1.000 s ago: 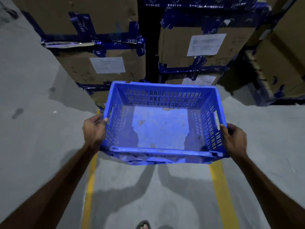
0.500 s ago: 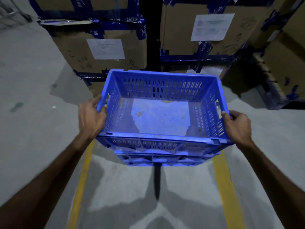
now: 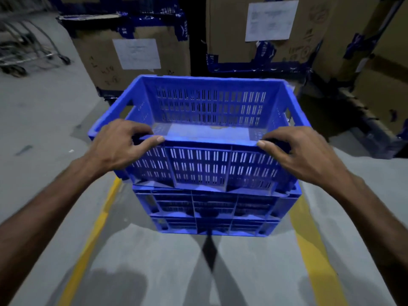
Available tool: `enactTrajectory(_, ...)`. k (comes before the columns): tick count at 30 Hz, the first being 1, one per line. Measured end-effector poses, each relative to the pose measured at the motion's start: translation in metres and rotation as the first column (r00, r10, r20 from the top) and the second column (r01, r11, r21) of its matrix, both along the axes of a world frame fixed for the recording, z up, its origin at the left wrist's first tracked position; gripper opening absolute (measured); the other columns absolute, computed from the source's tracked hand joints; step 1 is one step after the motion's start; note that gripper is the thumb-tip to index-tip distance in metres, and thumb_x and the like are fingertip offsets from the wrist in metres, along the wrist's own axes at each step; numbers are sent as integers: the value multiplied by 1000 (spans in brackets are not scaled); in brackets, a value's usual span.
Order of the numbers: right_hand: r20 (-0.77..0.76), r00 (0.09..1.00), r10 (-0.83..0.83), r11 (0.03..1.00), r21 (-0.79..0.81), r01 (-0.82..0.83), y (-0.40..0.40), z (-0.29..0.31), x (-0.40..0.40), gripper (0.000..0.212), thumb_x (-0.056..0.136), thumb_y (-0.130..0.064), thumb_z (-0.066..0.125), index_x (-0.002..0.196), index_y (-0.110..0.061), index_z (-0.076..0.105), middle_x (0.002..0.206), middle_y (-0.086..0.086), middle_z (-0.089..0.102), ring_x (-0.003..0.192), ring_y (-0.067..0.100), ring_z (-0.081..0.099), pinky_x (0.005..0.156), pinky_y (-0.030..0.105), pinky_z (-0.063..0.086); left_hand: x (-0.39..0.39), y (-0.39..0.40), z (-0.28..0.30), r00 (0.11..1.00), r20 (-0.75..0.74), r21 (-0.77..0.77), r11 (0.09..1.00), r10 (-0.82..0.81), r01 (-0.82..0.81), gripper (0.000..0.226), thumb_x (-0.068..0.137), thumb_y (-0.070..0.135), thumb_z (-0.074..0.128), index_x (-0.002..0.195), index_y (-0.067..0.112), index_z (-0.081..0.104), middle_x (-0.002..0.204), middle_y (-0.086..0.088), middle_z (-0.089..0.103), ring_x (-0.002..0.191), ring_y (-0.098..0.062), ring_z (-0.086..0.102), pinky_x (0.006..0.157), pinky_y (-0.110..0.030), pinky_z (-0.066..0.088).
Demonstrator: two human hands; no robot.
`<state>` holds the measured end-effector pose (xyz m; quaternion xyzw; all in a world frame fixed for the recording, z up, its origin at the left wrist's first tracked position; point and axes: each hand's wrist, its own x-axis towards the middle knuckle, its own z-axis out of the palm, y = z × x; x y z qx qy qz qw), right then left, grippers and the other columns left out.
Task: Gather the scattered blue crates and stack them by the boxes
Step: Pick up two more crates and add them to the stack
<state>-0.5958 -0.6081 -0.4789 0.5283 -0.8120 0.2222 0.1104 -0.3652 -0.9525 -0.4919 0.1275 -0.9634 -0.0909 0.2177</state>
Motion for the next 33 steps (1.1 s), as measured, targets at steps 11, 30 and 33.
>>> enactTrajectory(11, -53, 997, -49, 999, 11, 49, 11, -1, 4, 40, 97, -59, 54, 113, -27, 71, 108, -7, 74, 94, 18, 67, 72, 44, 57, 16, 20, 1, 998, -24, -54, 997, 51, -52, 52, 98, 67, 38, 87, 23, 63, 72, 1, 64, 63, -16, 58, 57, -37, 44)
enactTrajectory(30, 7, 999, -32, 999, 5, 32, 14, -2, -7, 39, 98, -47, 61, 121, -17, 71, 113, 1, 74, 93, 14, 62, 67, 28, 42, 8, 25, -7, 992, -84, -129, 986, 95, -106, 57, 96, 71, 33, 90, 24, 65, 70, 5, 63, 61, -7, 55, 53, -29, 36)
enactTrajectory(33, 23, 999, -22, 1000, 7, 22, 16, -1, -7, 38, 98, -45, 61, 121, -17, 71, 113, 1, 74, 95, 14, 63, 70, 31, 45, 8, 27, -7, 991, -103, -139, 985, 86, -100, 51, 99, 66, 38, 92, 24, 66, 69, 5, 62, 61, -5, 54, 53, -27, 34)
